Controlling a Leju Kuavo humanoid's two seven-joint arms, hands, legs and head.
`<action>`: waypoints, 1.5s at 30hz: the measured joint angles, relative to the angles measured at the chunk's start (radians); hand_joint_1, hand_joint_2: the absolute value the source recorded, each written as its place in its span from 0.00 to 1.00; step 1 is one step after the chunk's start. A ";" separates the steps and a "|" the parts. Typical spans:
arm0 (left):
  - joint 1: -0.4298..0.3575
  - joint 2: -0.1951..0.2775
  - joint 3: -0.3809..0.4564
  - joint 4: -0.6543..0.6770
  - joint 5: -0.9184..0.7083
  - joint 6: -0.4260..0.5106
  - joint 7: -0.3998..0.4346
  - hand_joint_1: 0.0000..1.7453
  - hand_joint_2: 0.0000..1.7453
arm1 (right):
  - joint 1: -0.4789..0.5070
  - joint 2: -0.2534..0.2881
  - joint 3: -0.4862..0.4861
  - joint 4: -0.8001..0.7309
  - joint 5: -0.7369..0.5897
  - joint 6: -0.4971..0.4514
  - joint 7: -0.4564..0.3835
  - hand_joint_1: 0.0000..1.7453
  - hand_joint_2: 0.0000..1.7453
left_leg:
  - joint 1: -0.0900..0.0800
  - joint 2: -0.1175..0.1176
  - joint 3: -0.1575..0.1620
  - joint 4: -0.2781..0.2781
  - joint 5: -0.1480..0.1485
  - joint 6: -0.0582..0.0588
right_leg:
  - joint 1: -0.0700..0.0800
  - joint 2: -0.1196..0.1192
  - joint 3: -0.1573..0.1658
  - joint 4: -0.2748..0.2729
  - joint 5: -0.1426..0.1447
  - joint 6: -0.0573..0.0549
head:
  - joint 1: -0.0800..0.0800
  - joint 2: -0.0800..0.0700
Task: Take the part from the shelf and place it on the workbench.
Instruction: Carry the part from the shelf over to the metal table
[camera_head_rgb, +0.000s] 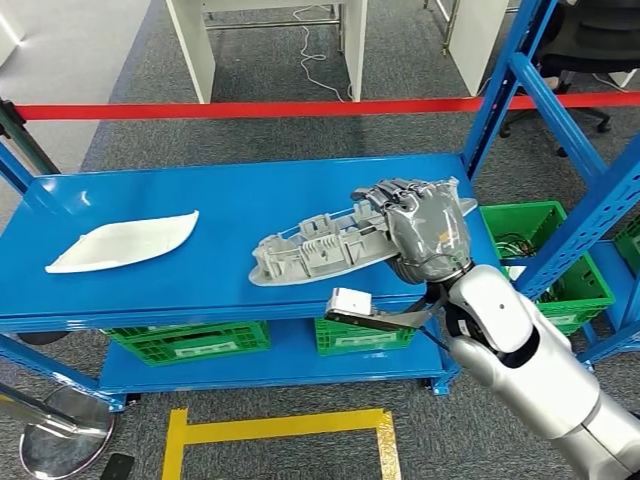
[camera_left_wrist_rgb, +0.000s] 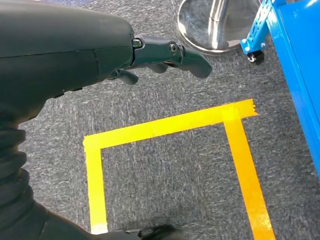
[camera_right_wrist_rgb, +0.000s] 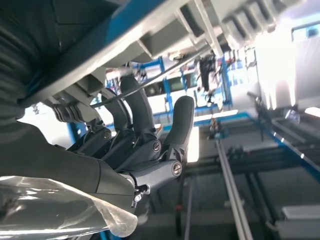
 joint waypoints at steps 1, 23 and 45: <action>0.000 0.001 0.000 0.000 -0.004 0.000 0.000 0.00 1.00 | 0.006 0.003 -0.003 0.000 0.017 -0.016 0.005 1.00 1.00 | 0.000 0.000 -0.030 0.065 -0.025 -0.002 | 0.001 0.000 0.000 0.000 -0.001 -0.002 | 0.000 0.000; -0.007 -0.010 0.000 0.000 -0.059 0.008 0.002 0.00 1.00 | -0.038 0.026 -0.146 -0.010 0.154 -0.137 0.045 1.00 1.00 | -0.003 -0.004 0.068 -0.167 0.098 0.036 | 0.004 0.001 -0.028 0.025 0.007 0.033 | 0.006 0.000; -0.021 -0.029 0.031 -0.001 -0.042 0.085 0.124 0.00 1.00 | -0.113 0.114 -0.107 -0.083 0.149 -0.132 0.035 1.00 1.00 | 0.001 -0.001 0.061 -0.176 0.116 0.049 | 0.007 0.002 -0.070 0.120 -0.069 0.032 | 0.008 0.000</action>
